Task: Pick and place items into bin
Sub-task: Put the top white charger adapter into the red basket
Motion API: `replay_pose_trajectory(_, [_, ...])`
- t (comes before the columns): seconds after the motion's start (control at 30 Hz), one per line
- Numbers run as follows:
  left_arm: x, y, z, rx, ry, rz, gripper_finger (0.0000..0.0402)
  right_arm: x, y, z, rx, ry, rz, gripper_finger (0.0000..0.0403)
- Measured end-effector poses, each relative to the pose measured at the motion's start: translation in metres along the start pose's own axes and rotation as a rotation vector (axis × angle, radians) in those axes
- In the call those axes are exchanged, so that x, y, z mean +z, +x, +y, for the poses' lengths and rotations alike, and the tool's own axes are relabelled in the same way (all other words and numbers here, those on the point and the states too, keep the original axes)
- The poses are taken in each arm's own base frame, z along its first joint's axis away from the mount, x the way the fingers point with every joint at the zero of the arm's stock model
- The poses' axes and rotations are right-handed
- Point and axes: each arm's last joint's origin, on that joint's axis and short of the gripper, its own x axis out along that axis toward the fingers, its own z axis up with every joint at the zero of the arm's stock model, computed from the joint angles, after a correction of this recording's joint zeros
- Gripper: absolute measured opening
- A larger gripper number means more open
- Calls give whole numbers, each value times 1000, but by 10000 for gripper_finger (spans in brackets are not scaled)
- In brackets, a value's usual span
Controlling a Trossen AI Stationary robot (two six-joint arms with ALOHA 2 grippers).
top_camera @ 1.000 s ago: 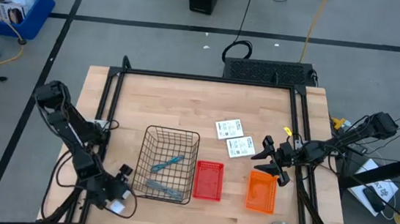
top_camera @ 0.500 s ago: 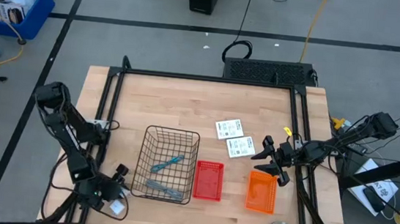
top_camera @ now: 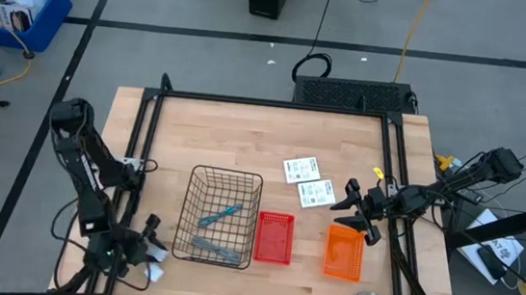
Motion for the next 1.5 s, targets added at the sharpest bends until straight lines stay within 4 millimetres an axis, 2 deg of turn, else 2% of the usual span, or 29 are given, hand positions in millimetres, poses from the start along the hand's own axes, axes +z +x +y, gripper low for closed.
replay_pose_trajectory(0.23, [14, -22, 2, 93, 24, -201, 156, 0, 0, 0, 0, 0, 0, 153])
replay_pose_trajectory(0.7, [41, -53, 23, 184, 82, -400, 160, 0, 0, 0, 0, 0, 0, 153])
replay_pose_trajectory(0.83, [51, -53, 35, 235, 25, -433, 156, 0, 0, 0, 0, 0, 0, 153])
replay_pose_trajectory(0.97, [60, -50, 48, 265, 51, -443, 156, 0, 0, 0, 0, 0, 0, 153])
replay_pose_trajectory(1.23, [78, -39, 76, 305, -8, -481, 162, 0, 0, 0, 0, 0, 0, 153])
replay_pose_trajectory(1.5, [88, -27, 107, 239, 0, -494, 156, 0, 0, 0, 0, 0, 0, 153])
